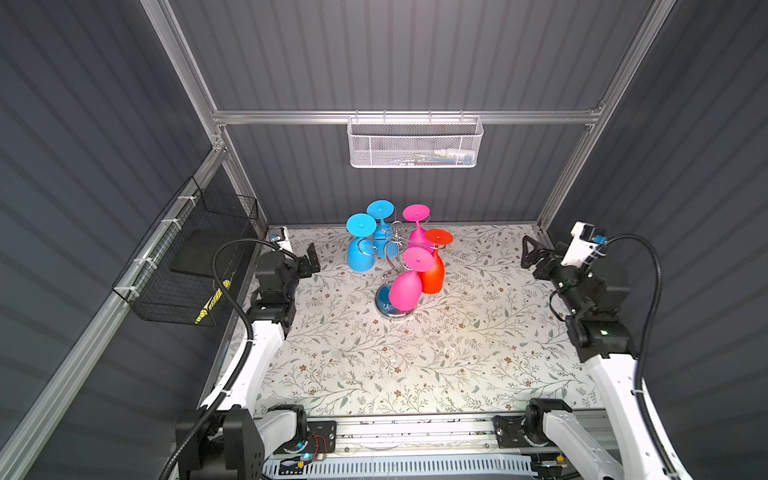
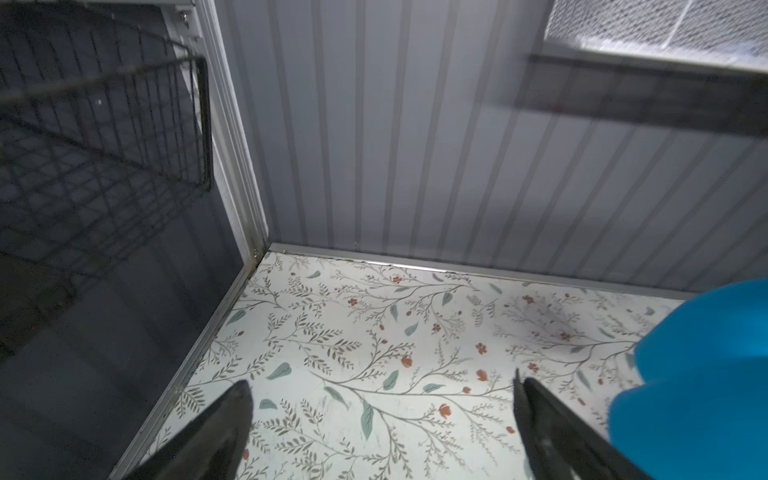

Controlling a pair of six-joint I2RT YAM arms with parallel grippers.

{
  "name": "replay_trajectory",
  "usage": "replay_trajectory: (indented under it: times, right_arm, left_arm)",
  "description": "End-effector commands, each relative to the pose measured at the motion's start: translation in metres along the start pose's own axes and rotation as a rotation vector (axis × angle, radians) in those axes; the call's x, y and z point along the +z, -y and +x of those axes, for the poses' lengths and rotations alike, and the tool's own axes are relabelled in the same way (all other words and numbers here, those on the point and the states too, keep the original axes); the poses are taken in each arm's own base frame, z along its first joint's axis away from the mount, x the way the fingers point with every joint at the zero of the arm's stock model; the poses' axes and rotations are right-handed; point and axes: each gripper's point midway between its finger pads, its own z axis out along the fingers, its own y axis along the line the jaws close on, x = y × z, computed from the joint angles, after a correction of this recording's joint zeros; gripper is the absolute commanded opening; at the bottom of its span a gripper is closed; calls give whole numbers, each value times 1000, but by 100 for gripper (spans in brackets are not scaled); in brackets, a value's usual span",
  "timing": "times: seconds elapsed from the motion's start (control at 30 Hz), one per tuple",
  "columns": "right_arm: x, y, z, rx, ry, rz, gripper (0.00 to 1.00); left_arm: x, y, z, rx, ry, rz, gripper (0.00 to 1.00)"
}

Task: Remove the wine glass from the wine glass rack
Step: 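Reach the right gripper to the nearest pink glass's foot while the left arm rises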

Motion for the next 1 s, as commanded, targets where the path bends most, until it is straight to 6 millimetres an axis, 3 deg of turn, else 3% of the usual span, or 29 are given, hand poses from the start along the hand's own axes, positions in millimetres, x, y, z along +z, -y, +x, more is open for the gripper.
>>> replay_trajectory:
  times: [0.0,0.13,0.33,0.63,0.97]
  right_arm:
    - [-18,-37,66,301,-403,-146,99]
    - [-29,-103,67,383,-523,-331,99]
    - [-22,-168,70,722,-599,-556,94]
    - [-5,-211,79,754,-654,-575,91]
    - [14,-216,98,759,-682,-529,83]
  left_arm:
    - [-12,14,37,-92,-230,65,100]
    - [-18,30,30,-143,-244,152,100]
    - [-21,32,39,-201,-259,160,100]
    - [-23,37,49,-245,-280,185,100]
    - [-24,40,51,-264,-288,203,100]
